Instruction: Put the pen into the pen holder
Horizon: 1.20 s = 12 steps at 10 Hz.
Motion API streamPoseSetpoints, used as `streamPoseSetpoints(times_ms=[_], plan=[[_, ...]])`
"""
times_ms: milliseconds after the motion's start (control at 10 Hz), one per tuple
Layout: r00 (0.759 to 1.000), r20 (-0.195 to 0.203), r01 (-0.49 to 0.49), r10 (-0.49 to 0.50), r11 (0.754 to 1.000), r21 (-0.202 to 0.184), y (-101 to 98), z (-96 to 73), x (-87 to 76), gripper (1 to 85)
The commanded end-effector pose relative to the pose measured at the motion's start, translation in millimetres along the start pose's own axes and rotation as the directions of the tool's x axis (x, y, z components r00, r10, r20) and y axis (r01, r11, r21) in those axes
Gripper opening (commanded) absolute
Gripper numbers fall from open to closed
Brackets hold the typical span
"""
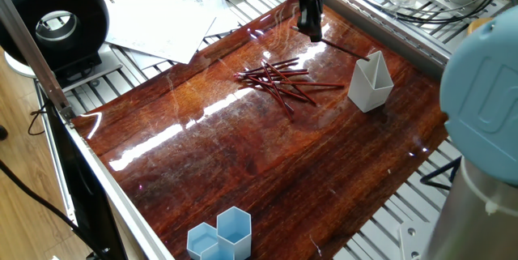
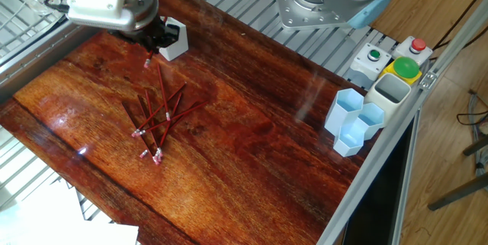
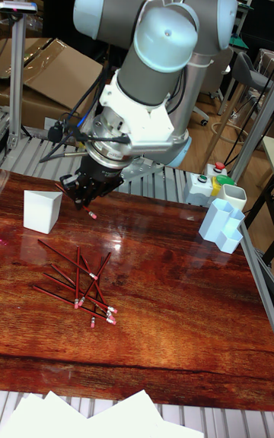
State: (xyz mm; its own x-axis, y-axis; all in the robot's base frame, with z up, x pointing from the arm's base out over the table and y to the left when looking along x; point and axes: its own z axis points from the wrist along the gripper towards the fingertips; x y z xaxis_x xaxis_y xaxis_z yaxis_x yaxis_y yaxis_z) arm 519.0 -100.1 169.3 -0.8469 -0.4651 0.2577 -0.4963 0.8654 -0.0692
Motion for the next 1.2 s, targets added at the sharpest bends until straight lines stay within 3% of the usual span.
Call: streamPoseSetpoints(times_ms=[0, 100, 200, 300, 400, 500, 600, 700, 800, 900, 1000, 1100], plan=[[0.991, 0.130, -0.042, 0.042, 0.999, -0.003, -0.9, -5.0, -30.8, 1.0], [0.992, 0.122, -0.019, 0.018, 1.000, 0.014, -4.3, -4.8, -28.8, 1.0], [0.992, 0.123, 0.038, -0.037, 0.999, 0.000, 1.0, -4.7, -29.0, 1.0], [0.993, 0.095, 0.075, -0.073, 0.997, -0.018, 6.2, -4.0, -21.4, 1.0], [0.997, 0.031, 0.067, -0.066, 0.997, -0.030, 12.3, -24.8, 11.7, 1.0], [0.998, 0.009, 0.070, -0.069, 0.996, -0.052, 24.0, -54.1, 32.5, 1.0], [0.997, 0.005, 0.081, -0.081, 0.994, -0.066, 31.9, -78.4, 42.3, 1.0], [0.991, 0.042, 0.129, -0.127, 0.990, -0.053, 29.8, -99.9, 48.1, 1.0], [0.978, 0.108, 0.184, -0.179, 0.982, -0.039, 26.2, -111.6, 50.4, 1.0], [0.965, 0.151, 0.219, -0.212, 0.975, -0.031, 22.5, -112.6, 57.7, 1.0], [0.944, 0.205, 0.262, -0.257, 0.965, 0.004, 14.6, -104.9, 56.2, 1.0], [0.922, 0.259, 0.301, -0.289, 0.953, -0.009, 16.1, -95.9, 51.8, 1.0]])
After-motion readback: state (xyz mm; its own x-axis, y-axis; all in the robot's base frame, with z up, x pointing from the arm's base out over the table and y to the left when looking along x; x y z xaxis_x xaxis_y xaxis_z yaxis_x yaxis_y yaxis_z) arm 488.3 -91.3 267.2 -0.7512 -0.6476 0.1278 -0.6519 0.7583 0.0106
